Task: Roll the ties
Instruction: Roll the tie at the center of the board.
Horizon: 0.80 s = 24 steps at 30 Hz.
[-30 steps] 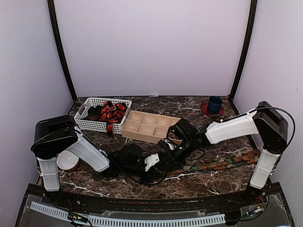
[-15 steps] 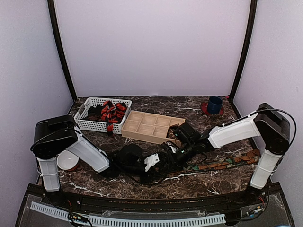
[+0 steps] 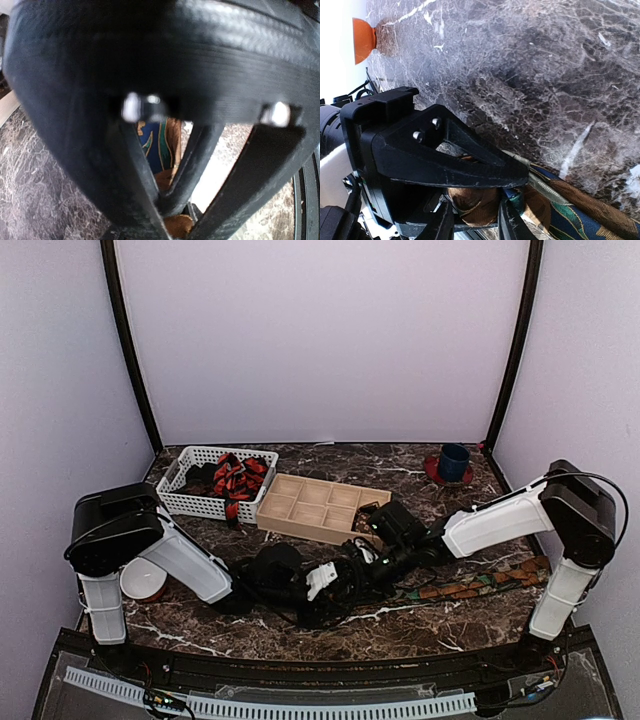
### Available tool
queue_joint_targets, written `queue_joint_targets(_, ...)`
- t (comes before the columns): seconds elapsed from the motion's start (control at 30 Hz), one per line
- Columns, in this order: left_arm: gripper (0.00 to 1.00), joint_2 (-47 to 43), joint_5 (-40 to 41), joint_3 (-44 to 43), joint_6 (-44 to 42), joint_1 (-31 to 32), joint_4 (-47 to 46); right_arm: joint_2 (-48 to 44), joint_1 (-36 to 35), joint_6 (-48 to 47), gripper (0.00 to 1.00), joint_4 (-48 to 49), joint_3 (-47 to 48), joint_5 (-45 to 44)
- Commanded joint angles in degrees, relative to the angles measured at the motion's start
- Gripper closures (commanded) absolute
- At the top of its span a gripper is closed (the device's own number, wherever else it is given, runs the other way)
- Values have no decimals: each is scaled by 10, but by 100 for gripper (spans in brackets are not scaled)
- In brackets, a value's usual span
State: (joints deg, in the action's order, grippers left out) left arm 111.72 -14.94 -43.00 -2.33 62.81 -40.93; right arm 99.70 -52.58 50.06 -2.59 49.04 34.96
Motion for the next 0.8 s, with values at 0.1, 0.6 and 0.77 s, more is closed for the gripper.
queue_joint_targets(0.1, 64, 24, 17, -2, 16, 1, 124, 15, -13, 1, 87, 23, 0, 4)
queue_joint_targets(0.6, 20, -74, 17, 75, -41, -4, -33, -3, 12, -7, 100, 42, -52, 32)
queue_joint_targets(0.77, 20, -48, 14, 67, -69, -3, -35, -11, 20, 1, 100, 58, -57, 43)
